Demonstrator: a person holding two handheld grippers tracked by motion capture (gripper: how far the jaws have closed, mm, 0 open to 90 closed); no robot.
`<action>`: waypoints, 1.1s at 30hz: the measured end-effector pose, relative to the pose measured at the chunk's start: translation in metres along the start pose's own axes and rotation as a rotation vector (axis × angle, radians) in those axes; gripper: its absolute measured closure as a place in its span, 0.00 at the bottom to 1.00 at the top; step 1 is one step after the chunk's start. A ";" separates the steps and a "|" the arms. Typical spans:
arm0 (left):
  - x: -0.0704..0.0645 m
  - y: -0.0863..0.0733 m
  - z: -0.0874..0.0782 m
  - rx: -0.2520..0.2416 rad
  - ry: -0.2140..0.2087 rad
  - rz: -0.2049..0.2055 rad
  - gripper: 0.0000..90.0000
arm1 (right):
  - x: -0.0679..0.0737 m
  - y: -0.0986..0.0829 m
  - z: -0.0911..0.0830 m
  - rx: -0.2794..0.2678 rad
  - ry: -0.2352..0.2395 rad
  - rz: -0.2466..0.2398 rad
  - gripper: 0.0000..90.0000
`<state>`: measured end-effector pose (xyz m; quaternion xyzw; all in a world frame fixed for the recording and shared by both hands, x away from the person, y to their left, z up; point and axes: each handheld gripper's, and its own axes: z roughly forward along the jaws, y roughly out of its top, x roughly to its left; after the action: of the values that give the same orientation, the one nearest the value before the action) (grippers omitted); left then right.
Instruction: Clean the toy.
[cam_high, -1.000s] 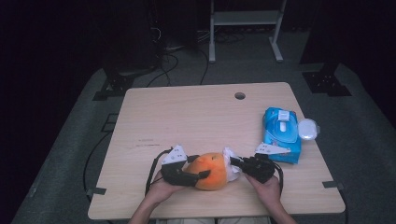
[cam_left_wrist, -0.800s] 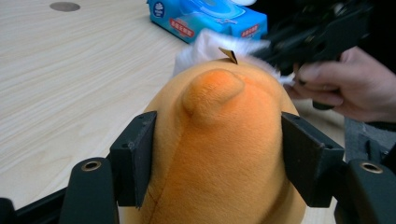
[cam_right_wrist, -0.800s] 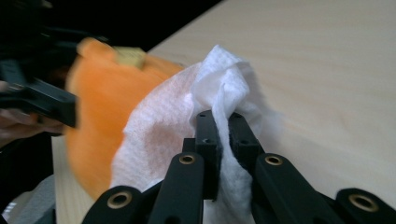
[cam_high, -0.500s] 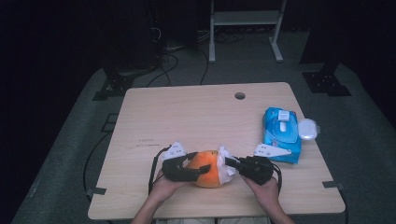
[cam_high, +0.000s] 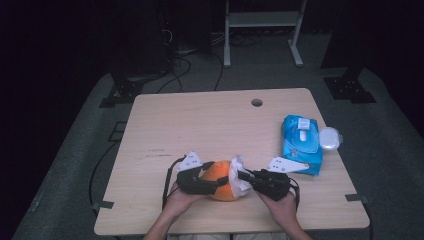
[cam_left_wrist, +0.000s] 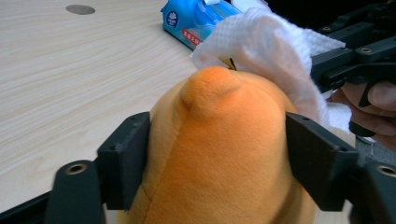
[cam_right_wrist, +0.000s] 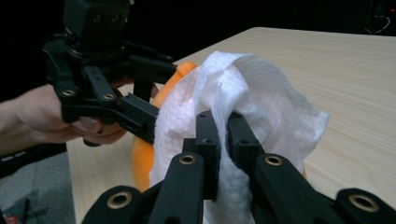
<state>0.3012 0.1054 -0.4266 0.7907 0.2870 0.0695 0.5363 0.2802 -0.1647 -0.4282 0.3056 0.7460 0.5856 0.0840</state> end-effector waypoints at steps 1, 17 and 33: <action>0.000 0.001 -0.001 0.000 -0.010 0.015 0.22 | -0.002 -0.001 0.001 0.004 0.000 0.007 0.93; -0.014 0.007 -0.004 0.026 -0.025 0.098 0.37 | 0.003 0.008 -0.009 -0.056 0.002 -0.020 0.94; -0.011 0.006 -0.006 0.043 -0.018 0.092 0.29 | -0.018 -0.009 -0.004 0.005 -0.051 0.067 0.93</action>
<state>0.2922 0.1029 -0.4170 0.8150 0.2468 0.0809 0.5180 0.2896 -0.1794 -0.4391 0.3456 0.7343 0.5784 0.0826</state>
